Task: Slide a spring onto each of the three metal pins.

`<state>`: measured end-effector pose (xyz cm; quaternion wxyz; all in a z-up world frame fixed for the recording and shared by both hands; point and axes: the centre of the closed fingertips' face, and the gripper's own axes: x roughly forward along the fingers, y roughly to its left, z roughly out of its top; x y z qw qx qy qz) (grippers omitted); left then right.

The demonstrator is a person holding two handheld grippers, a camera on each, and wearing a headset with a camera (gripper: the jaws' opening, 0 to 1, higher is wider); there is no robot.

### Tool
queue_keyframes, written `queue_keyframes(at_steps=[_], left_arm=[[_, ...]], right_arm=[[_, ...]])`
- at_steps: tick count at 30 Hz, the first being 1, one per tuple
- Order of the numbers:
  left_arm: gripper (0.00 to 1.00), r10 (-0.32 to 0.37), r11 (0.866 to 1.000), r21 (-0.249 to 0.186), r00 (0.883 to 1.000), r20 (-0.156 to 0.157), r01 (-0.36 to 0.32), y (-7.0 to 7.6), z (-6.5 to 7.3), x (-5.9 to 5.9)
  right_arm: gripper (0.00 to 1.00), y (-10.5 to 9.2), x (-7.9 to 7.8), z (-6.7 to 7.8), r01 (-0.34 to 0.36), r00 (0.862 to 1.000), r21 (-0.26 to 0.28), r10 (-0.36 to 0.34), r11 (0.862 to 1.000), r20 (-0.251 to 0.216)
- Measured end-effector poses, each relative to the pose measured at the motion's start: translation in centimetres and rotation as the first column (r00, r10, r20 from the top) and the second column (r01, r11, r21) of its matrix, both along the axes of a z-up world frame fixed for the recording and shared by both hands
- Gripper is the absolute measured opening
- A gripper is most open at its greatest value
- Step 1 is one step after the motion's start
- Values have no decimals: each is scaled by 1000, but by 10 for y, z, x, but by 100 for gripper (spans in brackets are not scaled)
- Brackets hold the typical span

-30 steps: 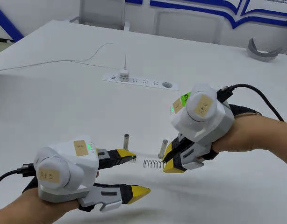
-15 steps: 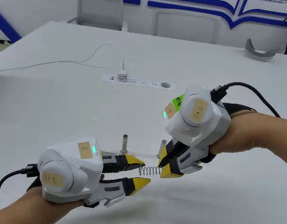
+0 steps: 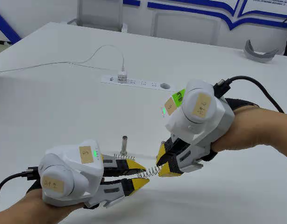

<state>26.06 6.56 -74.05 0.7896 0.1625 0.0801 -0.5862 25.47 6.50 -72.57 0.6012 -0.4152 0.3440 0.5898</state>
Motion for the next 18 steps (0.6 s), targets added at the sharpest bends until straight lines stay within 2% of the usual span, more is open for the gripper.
queue_keyframes(at_steps=[7, 18], left_arm=[[11, 0, 1000, 1, 1000, -2, 0, -1, 0, 0], [11, 7, 1000, -11, 1000, -5, -7, -2, 3, -1]], right_arm=[[11, 12, -2, 12, -13, 1000, 27, 13, 1000, 16], [11, 29, -5, 23, -28, 999, 73, 26, 997, 31]])
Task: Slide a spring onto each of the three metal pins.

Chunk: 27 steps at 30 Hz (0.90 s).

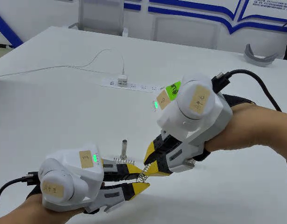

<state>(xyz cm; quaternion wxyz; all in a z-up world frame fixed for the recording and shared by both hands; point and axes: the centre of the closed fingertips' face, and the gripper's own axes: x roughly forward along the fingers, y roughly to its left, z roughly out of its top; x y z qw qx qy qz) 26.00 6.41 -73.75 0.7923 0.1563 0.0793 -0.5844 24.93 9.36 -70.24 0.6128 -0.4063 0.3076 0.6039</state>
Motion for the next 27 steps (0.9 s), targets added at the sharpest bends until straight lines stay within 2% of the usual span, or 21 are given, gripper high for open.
queue_keyframes(at_steps=[8, 17, 27], left_arm=[[11, 6, 1000, -9, 1000, 0, -6, 1, 1, 0], [11, 10, 999, -31, 1000, -5, -11, 0, 6, 2], [11, 22, 998, -50, 1000, -13, -22, 1, 9, 3]], right_arm=[[15, 2, 1, 0, 25, 1000, 11, -25, 1000, -13], [15, -1, 2, -10, 34, 999, -5, -34, 999, -22], [12, 3, 4, -9, 39, 999, 11, -39, 999, -15]])
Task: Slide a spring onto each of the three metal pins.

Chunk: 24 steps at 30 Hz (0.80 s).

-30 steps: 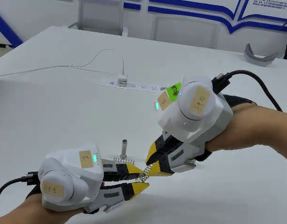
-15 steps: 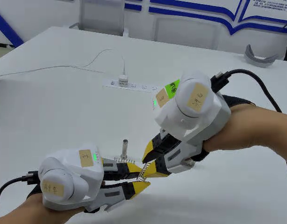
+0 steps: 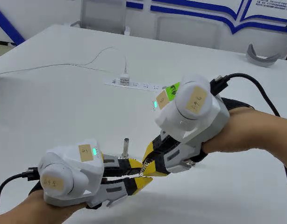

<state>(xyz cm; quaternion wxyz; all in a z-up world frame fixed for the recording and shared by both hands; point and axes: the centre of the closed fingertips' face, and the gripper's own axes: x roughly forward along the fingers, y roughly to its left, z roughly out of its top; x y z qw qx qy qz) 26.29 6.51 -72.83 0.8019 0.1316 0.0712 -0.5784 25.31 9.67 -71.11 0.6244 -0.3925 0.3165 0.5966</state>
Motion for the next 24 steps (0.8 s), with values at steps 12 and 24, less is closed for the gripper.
queue_keyframes(at_steps=[12, 24], left_arm=[[21, 19, 1000, -2, 1000, -9, -19, 3, 1, 4], [35, 67, 998, -8, 997, -38, -67, 17, -1, 11]], right_arm=[[12, -4, 7, 5, 29, 1000, 6, -29, 1000, 6], [12, -19, 20, 10, 77, 997, 0, -77, 997, 11]])
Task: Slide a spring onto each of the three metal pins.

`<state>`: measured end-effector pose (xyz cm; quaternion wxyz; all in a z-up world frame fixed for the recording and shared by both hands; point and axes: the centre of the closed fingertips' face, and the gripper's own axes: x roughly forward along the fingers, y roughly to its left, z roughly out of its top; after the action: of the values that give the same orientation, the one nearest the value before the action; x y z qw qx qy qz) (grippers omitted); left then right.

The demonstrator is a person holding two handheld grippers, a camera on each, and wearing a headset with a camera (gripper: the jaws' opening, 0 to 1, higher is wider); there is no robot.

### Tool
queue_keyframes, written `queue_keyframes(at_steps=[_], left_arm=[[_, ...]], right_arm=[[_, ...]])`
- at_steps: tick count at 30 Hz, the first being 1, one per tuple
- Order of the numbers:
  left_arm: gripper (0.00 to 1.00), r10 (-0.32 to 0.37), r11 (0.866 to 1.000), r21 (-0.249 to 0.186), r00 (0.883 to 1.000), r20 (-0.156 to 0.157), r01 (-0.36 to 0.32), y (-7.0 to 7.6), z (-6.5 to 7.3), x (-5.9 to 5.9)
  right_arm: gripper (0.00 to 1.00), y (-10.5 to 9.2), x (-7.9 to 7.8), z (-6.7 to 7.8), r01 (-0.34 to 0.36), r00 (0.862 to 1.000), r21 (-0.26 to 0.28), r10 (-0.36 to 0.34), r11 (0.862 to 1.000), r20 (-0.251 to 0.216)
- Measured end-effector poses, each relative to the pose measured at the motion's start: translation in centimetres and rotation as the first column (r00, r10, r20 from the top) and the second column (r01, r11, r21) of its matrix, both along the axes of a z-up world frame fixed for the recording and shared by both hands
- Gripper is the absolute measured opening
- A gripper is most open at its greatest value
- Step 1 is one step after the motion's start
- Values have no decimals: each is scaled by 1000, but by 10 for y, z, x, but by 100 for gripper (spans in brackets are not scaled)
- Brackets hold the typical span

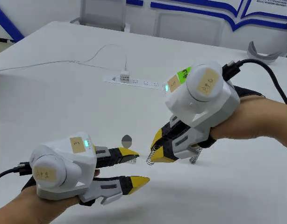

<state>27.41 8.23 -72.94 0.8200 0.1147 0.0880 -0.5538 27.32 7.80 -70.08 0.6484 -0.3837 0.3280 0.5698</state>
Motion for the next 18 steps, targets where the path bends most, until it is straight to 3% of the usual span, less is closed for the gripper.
queue_keyframes(at_steps=[18], left_arm=[[51, 121, 993, -13, 992, -27, -121, 34, -1, 17]], right_arm=[[12, -29, 26, 7, 72, 997, -32, -71, 997, 25]])
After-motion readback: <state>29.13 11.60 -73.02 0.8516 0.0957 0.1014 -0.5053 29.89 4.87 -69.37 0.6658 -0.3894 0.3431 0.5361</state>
